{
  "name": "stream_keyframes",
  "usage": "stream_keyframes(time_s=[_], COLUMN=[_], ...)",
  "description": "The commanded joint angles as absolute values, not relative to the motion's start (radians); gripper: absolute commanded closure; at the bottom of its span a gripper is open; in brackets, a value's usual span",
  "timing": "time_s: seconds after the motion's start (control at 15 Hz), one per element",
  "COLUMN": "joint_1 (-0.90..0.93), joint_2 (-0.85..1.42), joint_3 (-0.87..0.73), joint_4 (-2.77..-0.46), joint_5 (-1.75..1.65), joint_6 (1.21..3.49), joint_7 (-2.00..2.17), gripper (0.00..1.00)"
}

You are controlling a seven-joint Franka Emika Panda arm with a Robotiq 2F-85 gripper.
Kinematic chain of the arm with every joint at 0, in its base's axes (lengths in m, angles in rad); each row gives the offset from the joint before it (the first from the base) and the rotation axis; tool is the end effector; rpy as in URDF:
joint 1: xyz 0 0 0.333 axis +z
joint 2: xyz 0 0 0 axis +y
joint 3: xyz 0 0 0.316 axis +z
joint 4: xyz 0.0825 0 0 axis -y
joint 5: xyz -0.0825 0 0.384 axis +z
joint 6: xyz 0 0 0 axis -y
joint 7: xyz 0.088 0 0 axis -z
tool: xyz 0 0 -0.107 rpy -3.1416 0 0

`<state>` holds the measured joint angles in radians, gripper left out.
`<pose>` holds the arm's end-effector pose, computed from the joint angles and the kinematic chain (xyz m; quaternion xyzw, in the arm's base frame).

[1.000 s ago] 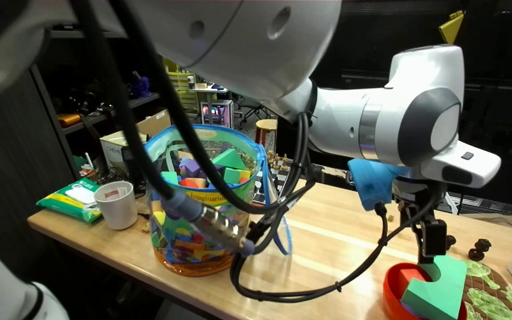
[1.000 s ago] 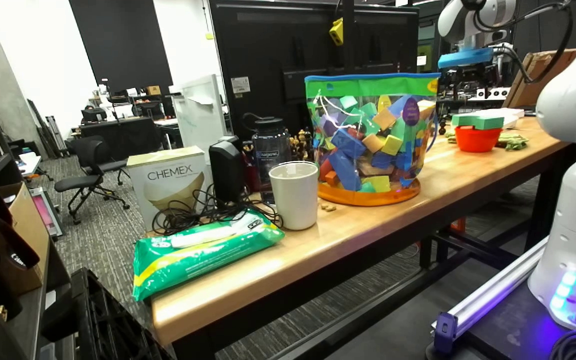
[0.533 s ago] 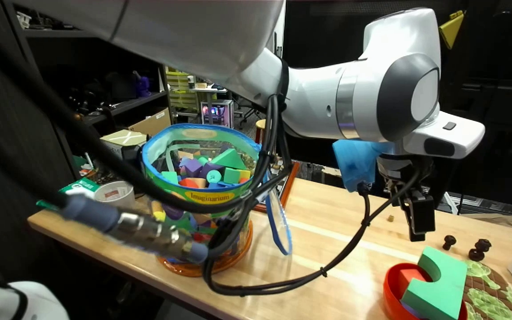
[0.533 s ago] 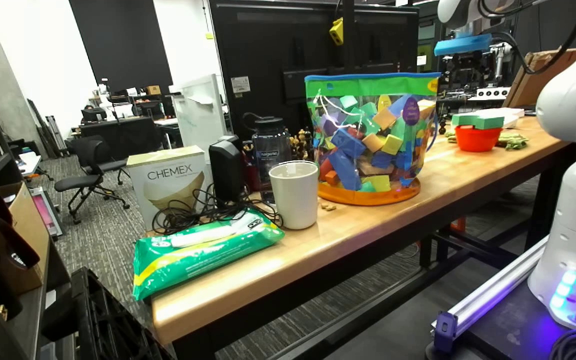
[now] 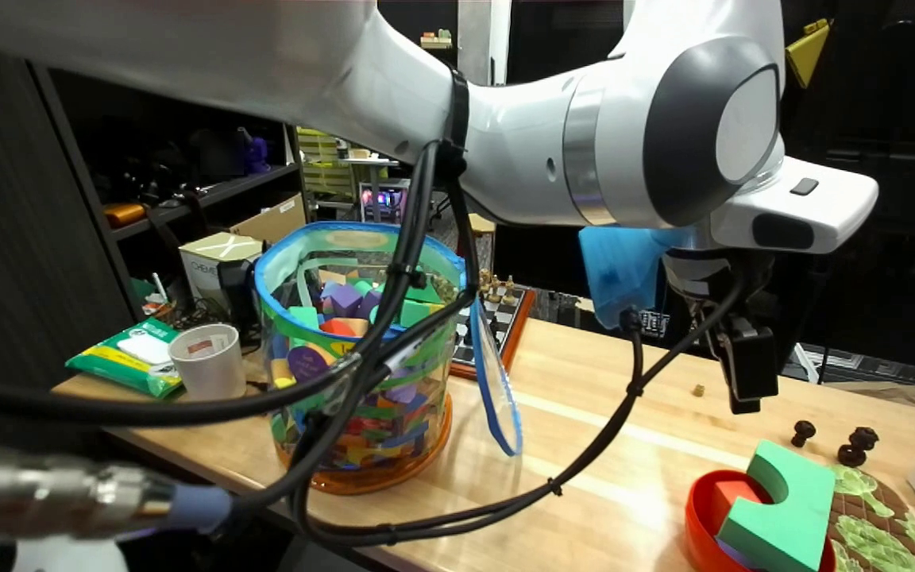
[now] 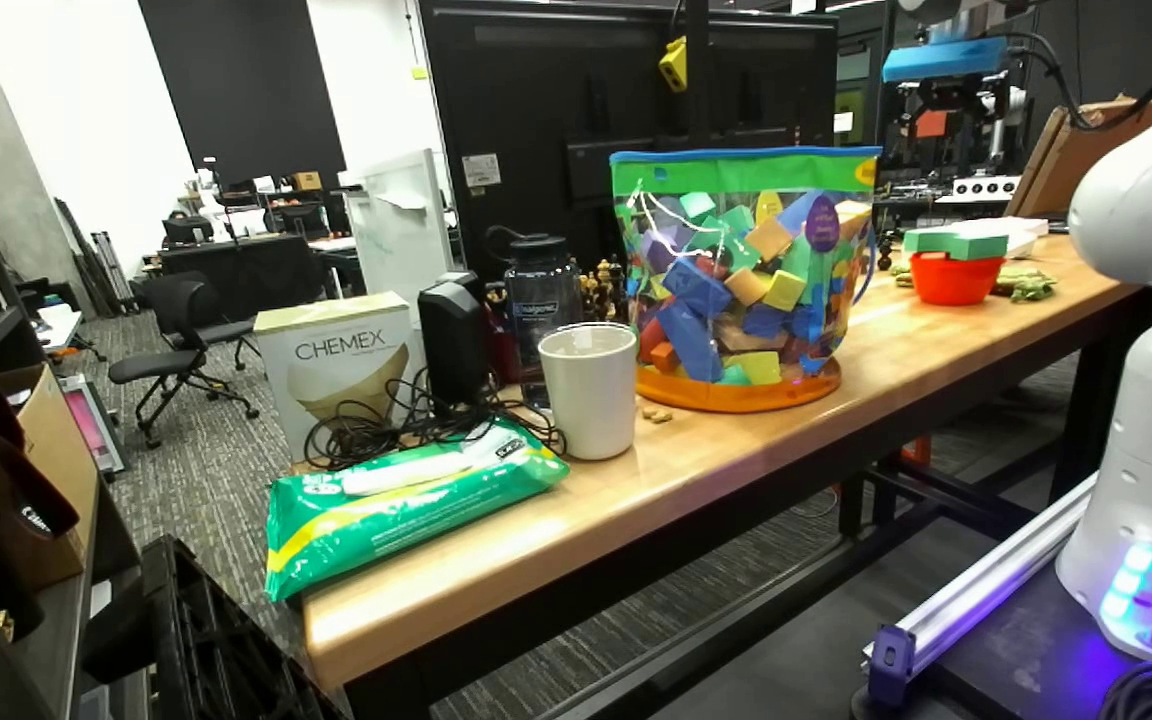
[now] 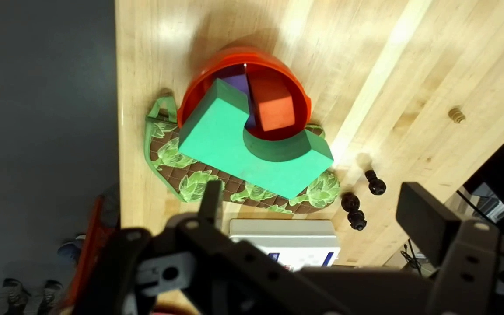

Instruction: Remove one green block from the toy bag and put it in the red bowl

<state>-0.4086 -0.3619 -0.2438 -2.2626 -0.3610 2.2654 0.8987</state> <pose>0.3685 -0.3061 0.5382 0.7572 -0.6182 0.1907 0.0904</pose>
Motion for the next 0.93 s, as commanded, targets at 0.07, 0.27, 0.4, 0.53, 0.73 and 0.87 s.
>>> stream_keyframes(time_s=[0.07,0.27,0.4,0.53,0.73,0.87], joint_1=[-0.451,-0.469,-0.481,-0.494,-0.512,-0.524], joint_2=[-0.457,-0.485,-0.504,-0.522,-0.555,-0.575], joint_3=[-0.197,-0.18,-0.171,-0.161,-0.147,-0.137], joint_4=[-2.338,-2.36,-2.378,-2.395,-2.423,-2.441], joint_5=[-0.393,-0.391,-0.392,-0.393,-0.397,-0.401], joint_6=[2.294,2.301,2.311,2.321,2.338,2.35], joint_7=[0.929,0.931,0.936,0.939,0.942,0.944], gripper=[0.0,0.0,0.0,0.0,0.0,0.0])
